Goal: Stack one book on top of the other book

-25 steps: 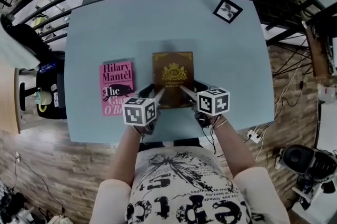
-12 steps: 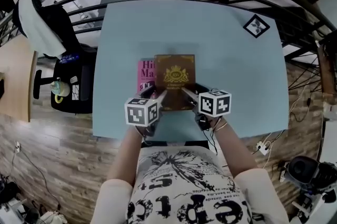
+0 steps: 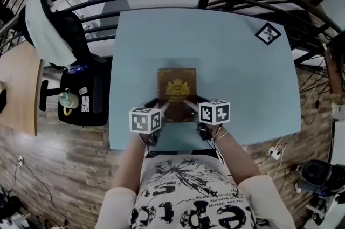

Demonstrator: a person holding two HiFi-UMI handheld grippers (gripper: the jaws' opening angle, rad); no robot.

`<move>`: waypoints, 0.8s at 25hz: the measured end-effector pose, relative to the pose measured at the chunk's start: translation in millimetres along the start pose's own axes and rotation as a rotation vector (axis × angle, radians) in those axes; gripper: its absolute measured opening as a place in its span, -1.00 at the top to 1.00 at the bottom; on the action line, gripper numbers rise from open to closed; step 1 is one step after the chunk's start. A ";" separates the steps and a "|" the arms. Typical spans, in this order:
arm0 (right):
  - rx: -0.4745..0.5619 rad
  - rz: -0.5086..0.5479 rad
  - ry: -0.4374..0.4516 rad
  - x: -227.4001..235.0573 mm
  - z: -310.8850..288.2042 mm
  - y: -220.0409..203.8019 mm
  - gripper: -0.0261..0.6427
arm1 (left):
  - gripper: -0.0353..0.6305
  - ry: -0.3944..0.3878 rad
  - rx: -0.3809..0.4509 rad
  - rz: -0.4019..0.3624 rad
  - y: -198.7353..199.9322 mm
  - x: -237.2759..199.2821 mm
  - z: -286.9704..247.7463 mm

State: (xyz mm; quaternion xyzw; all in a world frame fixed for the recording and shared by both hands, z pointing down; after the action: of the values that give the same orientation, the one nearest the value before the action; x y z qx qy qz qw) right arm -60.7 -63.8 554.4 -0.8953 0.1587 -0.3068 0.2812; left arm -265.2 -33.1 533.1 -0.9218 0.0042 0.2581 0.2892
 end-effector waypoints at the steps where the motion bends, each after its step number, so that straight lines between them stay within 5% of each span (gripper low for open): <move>1: -0.004 -0.008 -0.001 -0.8 -3.5 -1.7 0.20 | 0.29 -0.003 -0.007 0.003 -1.0 -3.6 -1.3; 20: -0.026 0.018 -0.117 -0.8 -21.7 -10.4 0.09 | 0.29 -0.044 -0.029 0.032 -9.9 -27.9 -21.9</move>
State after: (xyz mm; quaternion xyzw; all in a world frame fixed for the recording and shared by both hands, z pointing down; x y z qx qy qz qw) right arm -74.1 -64.0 574.4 -0.9138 0.1540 -0.2495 0.2810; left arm -277.5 -40.6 567.0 -0.9198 0.0086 0.2830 0.2716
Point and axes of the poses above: the fingertips, and each gripper's own axes: z backward along the fingers, x to its right, y out of its top, the point moved 9 cm from there along z, backward along the fingers, and after that the axes turned 7 degrees about z, right-handed, at the moved point
